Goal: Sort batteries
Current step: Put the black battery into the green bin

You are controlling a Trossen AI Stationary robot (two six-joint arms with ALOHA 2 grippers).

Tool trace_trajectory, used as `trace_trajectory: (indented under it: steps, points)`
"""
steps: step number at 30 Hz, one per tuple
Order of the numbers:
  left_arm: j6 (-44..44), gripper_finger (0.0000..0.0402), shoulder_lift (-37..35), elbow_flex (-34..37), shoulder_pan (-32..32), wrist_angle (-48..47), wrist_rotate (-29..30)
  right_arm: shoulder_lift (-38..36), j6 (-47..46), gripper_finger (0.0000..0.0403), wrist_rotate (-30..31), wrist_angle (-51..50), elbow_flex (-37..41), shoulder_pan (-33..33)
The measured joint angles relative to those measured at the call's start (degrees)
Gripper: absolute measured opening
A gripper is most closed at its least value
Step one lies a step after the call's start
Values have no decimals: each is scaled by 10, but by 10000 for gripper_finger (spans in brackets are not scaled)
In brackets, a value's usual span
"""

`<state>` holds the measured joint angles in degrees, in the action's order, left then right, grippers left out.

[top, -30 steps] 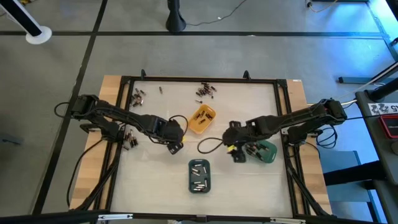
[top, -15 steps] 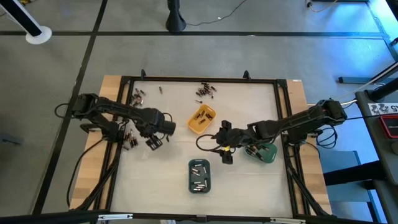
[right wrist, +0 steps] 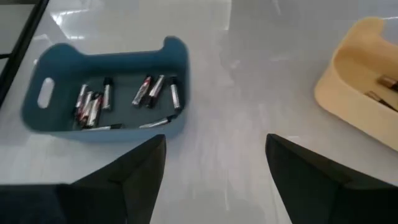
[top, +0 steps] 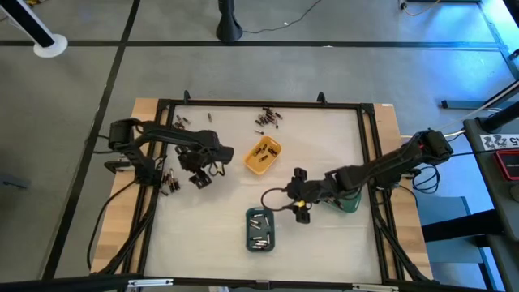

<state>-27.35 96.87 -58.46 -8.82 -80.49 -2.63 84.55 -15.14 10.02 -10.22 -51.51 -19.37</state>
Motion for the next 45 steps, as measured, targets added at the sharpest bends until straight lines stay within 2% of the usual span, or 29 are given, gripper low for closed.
trace_trajectory:
  steps: [5, 11, 18, 25, 33, 40, 45]
  points:
    - [27, 249, 39, 8, 0, -11, -7, 0, 0, 275, 0, -3, 0, -15]
    - [50, 249, 57, 78, 0, -5, -33, 0, -1, 275, 1, -7, 0, -36]
    - [66, 249, 57, 134, 0, 53, -43, 0, -14, 275, 1, -7, 0, -42]
    - [66, 249, 57, 141, 0, 91, -45, 0, -18, 275, 1, -5, 0, -42]
    - [67, 249, 57, 141, 3, 92, -42, 0, -26, 275, 33, -1, 0, -42]
    - [19, 249, 57, 141, 3, 92, -42, 0, -30, 275, 44, -1, 0, -42]
    - [36, 249, 55, 140, 3, 88, -52, 0, -31, 275, 45, -1, 0, -42]
